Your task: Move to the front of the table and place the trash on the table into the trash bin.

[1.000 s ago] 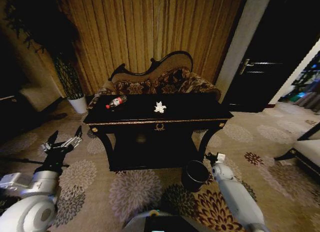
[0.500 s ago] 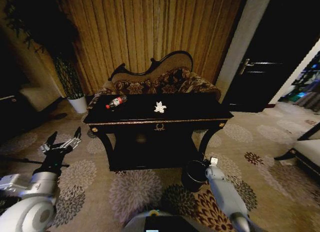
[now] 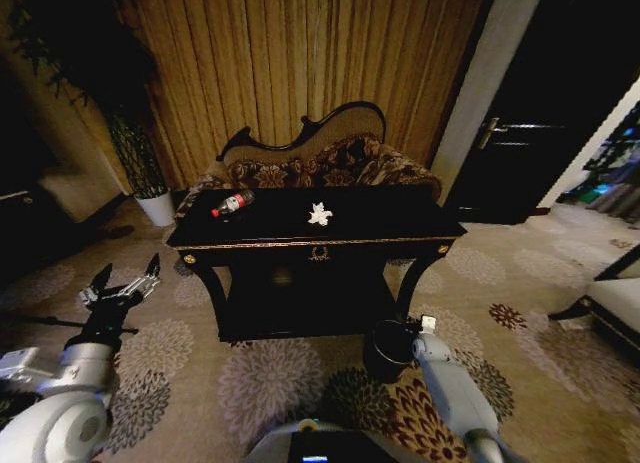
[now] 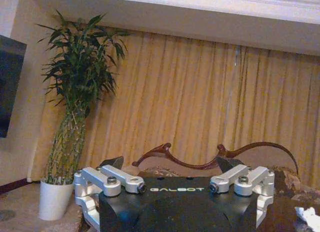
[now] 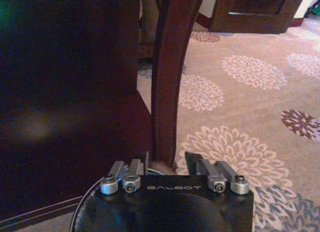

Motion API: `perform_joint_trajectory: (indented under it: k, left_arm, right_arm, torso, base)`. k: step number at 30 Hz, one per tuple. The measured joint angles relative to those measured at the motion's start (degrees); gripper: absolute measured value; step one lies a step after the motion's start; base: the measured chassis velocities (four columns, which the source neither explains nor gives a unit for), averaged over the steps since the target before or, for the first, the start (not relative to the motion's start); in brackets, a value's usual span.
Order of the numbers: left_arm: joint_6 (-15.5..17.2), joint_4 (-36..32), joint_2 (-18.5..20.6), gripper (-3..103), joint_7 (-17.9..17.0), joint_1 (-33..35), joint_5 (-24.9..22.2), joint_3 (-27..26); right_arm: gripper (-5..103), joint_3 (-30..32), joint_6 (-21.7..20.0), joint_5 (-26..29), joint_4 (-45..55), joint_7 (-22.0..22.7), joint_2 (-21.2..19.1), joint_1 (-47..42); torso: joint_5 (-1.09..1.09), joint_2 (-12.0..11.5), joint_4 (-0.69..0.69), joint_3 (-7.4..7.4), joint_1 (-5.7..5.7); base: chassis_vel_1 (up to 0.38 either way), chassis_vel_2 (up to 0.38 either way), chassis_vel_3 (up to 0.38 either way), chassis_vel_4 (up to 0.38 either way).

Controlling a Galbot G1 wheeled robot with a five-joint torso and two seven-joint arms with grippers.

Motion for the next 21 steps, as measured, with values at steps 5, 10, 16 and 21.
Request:
perform_joint_trajectory:
  k: [5, 10, 16, 21]
  left_arm:
    - [-0.3, 0.3, 0.0, 100, 0.2, 0.0, 0.0, 0.0]
    - [-0.4, 0.4, 0.1, 100, 0.3, 0.1, 0.0, 0.0]
    - [-0.4, 0.4, 0.2, 100, 0.4, 0.0, 0.0, 0.0]
    - [-0.4, 0.4, 0.2, 100, 0.5, 0.0, 0.0, 0.1]
  right_arm:
    - [61, 0.0, 0.0, 0.1, 0.9, 0.2, -0.1, -0.3]
    - [77, -0.2, -0.1, 0.2, 1.4, 0.3, -0.3, -0.4]
    - [97, -0.2, -0.2, 1.6, 2.1, 0.3, -0.7, -0.8]
    - [100, -0.2, -0.3, 2.3, 2.6, 0.3, -0.9, -1.1]
  torso:
    - [0.0, 0.0, 0.0, 0.0, 0.0]
    - [0.0, 0.0, 0.0, 0.0, 0.0]
    - [0.0, 0.0, 0.0, 0.0, 0.0]
    - [0.0, 0.0, 0.0, 0.0, 0.0]
  base:
    - [0.0, 0.0, 0.0, 0.0]
    - [0.0, 0.0, 0.0, 0.0]
    - [0.0, 0.0, 0.0, 0.0]
    - [0.0, 0.0, 0.0, 0.0]
